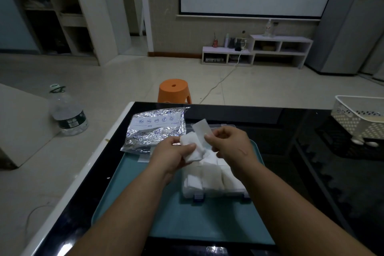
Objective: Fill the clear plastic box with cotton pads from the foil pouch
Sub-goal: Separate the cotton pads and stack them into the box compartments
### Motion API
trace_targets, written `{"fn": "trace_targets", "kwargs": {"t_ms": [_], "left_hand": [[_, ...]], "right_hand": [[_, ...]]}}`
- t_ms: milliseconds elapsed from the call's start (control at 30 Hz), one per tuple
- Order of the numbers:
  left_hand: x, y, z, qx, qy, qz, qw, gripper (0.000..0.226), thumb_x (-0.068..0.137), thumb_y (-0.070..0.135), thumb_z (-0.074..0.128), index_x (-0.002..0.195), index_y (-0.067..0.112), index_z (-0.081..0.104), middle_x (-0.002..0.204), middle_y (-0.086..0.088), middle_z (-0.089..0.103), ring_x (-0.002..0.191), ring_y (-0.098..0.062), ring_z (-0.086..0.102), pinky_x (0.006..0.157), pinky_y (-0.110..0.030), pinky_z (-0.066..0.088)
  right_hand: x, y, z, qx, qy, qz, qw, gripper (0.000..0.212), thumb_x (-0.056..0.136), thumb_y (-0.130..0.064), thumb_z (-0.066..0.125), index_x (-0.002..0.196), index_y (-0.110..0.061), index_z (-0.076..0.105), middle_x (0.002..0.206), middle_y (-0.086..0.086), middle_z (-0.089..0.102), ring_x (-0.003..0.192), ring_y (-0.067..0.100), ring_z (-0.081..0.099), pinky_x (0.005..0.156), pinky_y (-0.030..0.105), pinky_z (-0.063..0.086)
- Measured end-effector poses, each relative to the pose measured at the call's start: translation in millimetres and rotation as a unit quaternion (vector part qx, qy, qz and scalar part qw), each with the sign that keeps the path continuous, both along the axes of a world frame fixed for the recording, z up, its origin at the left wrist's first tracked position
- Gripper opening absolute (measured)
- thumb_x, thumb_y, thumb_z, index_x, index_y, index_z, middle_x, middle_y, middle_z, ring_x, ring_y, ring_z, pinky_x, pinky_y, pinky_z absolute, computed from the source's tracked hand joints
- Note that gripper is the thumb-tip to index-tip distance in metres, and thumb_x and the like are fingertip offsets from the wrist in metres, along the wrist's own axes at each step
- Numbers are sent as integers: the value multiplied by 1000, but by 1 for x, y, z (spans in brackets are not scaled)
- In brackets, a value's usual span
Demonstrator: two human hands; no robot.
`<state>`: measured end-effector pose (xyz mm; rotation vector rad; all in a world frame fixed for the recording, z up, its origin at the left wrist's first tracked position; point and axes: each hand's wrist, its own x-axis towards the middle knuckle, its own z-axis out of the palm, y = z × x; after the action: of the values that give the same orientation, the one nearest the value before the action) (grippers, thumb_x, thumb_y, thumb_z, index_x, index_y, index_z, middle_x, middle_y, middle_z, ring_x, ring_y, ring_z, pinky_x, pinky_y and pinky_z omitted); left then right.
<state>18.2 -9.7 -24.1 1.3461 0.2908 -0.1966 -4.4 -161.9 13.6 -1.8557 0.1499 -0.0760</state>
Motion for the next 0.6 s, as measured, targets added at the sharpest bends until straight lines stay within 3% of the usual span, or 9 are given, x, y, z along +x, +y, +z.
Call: {"fn": "trace_targets", "kwargs": {"t_ms": [167,267,333,467,533,600], "left_hand": [[-3,-4,1,38,-27,0,999,28,81,-5,68,106,4,58,95,-18,69,75,-26,68,60,-31,59],[-2,-6,1,35,-25,-15,999,23,82,-5,66,101,6,59,89,-16,69,73,-26,67,67,-36,60],[-2,-7,2,23,-18,-22,999,19,85,-8,60,96,7,60,87,-16,69,73,-28,67,77,-42,59],[-1,-10,3,-15,-10,-31,999,23,86,-13,45,90,4,61,79,-15,65,64,-22,63,88,-51,52],[-2,-11,4,-66,-1,-21,998,16,87,-7,47,91,2,60,76,-13,60,53,-15,59,87,-48,52],[-3,-10,5,-72,-8,-22,997,7,88,0,56,90,4,62,76,-12,63,57,-18,61,77,-41,55]], "right_hand": [[-2,7,-1,36,49,43,997,5,89,-13,68,88,-8,70,77,10,70,59,10,63,51,16,51],[-2,9,-5,26,67,31,997,8,89,-6,66,93,-1,71,76,15,70,59,14,66,53,21,54],[-1,10,-7,-21,56,21,998,2,86,-8,69,87,-7,68,75,13,70,58,14,66,52,23,55],[2,10,-13,-139,28,4,990,13,79,-19,74,77,-14,63,68,4,68,56,10,65,62,35,57],[3,10,-13,-136,26,4,990,12,79,-19,74,78,-14,63,70,4,68,56,10,65,66,38,57],[2,10,-12,-124,28,12,992,12,78,-18,74,79,-15,62,75,5,68,63,13,66,69,40,57]]}}
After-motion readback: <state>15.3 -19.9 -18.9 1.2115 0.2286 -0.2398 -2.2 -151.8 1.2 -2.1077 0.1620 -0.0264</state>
